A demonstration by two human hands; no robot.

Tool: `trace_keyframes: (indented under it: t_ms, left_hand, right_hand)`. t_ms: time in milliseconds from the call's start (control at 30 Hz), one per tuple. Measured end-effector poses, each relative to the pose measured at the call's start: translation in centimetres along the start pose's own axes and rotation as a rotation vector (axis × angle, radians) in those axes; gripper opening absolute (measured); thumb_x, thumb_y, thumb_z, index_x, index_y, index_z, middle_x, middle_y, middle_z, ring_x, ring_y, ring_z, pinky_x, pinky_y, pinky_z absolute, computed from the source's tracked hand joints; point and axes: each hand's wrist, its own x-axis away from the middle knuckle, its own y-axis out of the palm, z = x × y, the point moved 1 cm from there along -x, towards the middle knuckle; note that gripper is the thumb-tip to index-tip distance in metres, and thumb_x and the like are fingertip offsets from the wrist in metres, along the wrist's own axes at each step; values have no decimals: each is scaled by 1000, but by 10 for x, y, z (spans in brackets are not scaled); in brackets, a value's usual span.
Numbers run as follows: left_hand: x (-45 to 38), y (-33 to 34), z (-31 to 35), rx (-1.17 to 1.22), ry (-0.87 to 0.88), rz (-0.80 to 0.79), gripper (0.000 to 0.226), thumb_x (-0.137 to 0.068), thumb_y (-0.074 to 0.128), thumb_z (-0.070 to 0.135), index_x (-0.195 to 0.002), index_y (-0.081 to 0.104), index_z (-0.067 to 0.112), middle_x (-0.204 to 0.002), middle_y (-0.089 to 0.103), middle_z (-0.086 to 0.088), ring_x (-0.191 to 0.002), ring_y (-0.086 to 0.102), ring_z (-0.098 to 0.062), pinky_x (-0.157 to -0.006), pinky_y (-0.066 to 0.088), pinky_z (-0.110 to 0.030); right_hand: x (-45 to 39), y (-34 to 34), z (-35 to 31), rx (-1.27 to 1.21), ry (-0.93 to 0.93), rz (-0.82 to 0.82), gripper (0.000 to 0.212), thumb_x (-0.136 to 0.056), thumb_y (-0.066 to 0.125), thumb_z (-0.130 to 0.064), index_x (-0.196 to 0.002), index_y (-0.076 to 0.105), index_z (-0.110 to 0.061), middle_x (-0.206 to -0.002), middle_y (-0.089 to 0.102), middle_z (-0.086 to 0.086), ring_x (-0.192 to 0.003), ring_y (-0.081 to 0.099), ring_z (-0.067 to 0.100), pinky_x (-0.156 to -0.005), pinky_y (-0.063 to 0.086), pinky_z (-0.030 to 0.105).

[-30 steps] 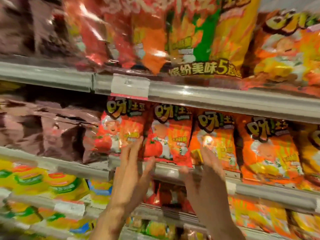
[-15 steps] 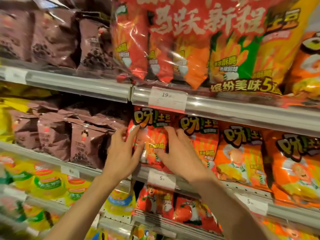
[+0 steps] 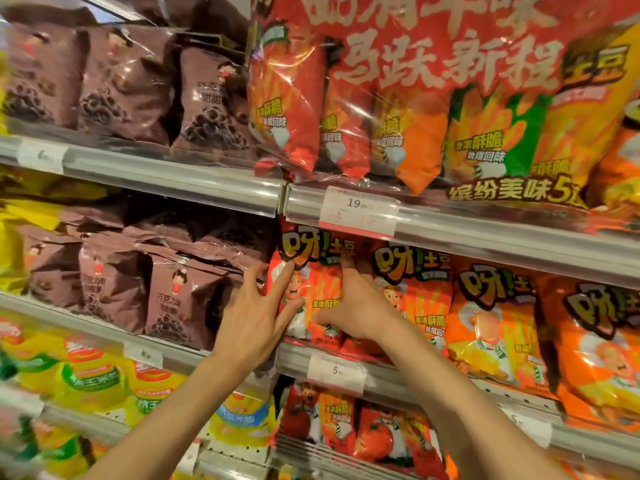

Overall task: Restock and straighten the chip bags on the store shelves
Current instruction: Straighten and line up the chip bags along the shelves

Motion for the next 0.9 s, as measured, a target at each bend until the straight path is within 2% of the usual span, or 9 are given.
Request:
trace_keyframes:
  t_ms: [167,333,400,500,533,600,667,800,900]
  left_hand:
    - [-6,6,2,0,38,12,65,-98,35,64,-155,23,37,-144,29,-6,-89,63,-30,-44,43,-28]
    - [-8,6,0,-76,41,-15,64,-100,32,64,-155,25,33,-147,30,-10,-95,63,-29,-48,51,-33]
    - [-7,1,-1,-129,65,37,61,-102,35,59,-153,34,27,-145,37,-16,-104,59,-32,-61,54,-39]
    - [-8,-9,3,-158,143,169,52,-102,40,44,-146,46,17,-142,45,-16,-112,51,-33,-84,46,-43]
    - [-12,-12,6,-146,181,188,50,-102,41,40,-145,48,16,-143,45,-15,-119,49,-33,-92,43,-44]
    - [-23,-12,16,-112,250,156,49,-102,41,38,-145,47,16,-150,41,-15,-135,40,-33,-109,34,-44]
    - [-34,-6,25,-97,274,83,51,-104,35,44,-148,44,18,-156,36,-15,-145,30,-32,-120,22,-44]
    - [-40,13,27,-119,278,-11,64,-104,20,56,-159,20,23,-167,10,-12,-156,-1,-26,-125,7,-48]
    - [-42,16,25,-153,269,-26,67,-103,17,59,-160,14,25,-168,3,-10,-155,-8,-24,-125,6,-50]
  right_hand:
    - [7,-1,9,39,11,63,94,-78,84,-36,-152,30,-12,-156,25,12,-139,39,31,-105,41,33]
    - [7,-1,8,52,15,69,93,-78,84,-36,-151,32,-11,-158,20,12,-140,39,31,-107,41,34]
    - [9,-1,8,65,10,66,93,-81,82,-37,-153,29,-11,-161,14,12,-143,36,31,-108,39,33]
    - [14,-2,8,82,-24,68,95,-86,76,-38,-157,18,-13,-165,-1,13,-147,28,34,-112,36,35]
    - [17,-3,8,119,-46,91,93,-88,74,-40,-157,18,-14,-165,1,14,-147,28,34,-111,37,36]
    - [23,-8,8,271,-98,183,81,-92,67,-45,-154,25,-14,-160,18,16,-141,37,33,-103,45,39]
    - [26,-12,11,353,-154,273,68,-96,61,-42,-150,33,-12,-154,30,17,-135,42,33,-101,49,40]
    - [30,-12,26,427,-187,305,58,-99,57,-35,-148,39,-9,-159,25,17,-140,37,35,-112,38,38]
    - [30,-9,34,466,-206,319,54,-99,56,-36,-144,44,-8,-156,30,18,-137,40,35,-113,35,37]
